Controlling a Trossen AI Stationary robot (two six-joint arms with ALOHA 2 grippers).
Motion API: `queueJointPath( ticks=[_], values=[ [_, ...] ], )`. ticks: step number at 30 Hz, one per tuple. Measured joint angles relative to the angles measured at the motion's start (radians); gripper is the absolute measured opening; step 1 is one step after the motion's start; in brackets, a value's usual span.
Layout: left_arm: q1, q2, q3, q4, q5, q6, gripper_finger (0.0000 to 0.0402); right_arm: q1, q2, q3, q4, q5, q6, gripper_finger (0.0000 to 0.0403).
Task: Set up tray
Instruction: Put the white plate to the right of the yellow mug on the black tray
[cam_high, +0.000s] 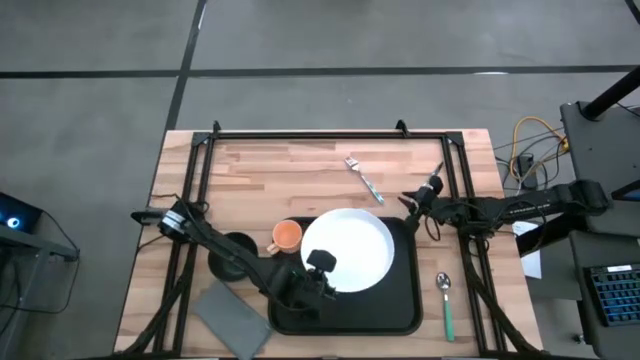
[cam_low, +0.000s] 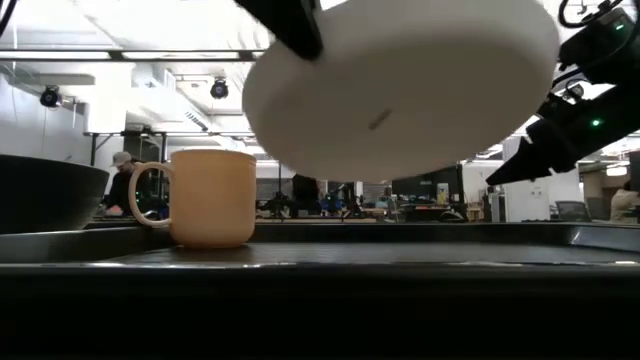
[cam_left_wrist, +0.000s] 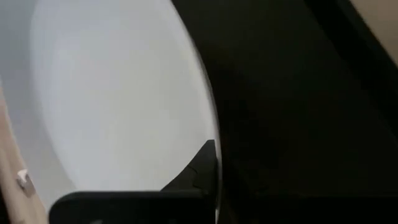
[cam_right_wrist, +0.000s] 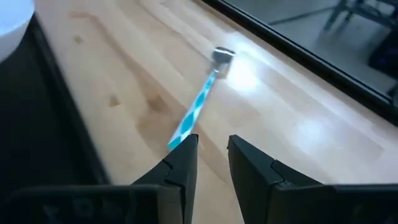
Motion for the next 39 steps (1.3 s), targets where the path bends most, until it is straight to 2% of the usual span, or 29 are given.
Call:
queueJointPath(
  ticks=[8,16,26,32,39],
  values=[
    [0.000,0.001,-0.154,0.238,0.041,-0.061,0.0000,-0.043,-0.008,0.000,-0.002,-0.107,0.016,0.0079],
    [-0.001,0.001,-0.324,0.414,0.081,-0.174,0.0000,-0.043,-0.007,0.000,-0.002,-0.112,0.057,0.0079],
    [-0.031,0.000,-0.348,0.478,0.195,-0.241,0.0001,-0.043,-0.007,0.000,0.005,-0.111,0.057,0.0079],
    [-0.034,0.000,-0.358,0.478,0.208,-0.287,0.0010,-0.043,-0.007,0.000,0.027,-0.113,0.057,0.0079],
    [-0.027,0.000,-0.359,0.477,0.211,-0.300,0.0043,-0.043,-0.007,0.000,0.034,-0.149,0.042,0.0076]
  ],
)
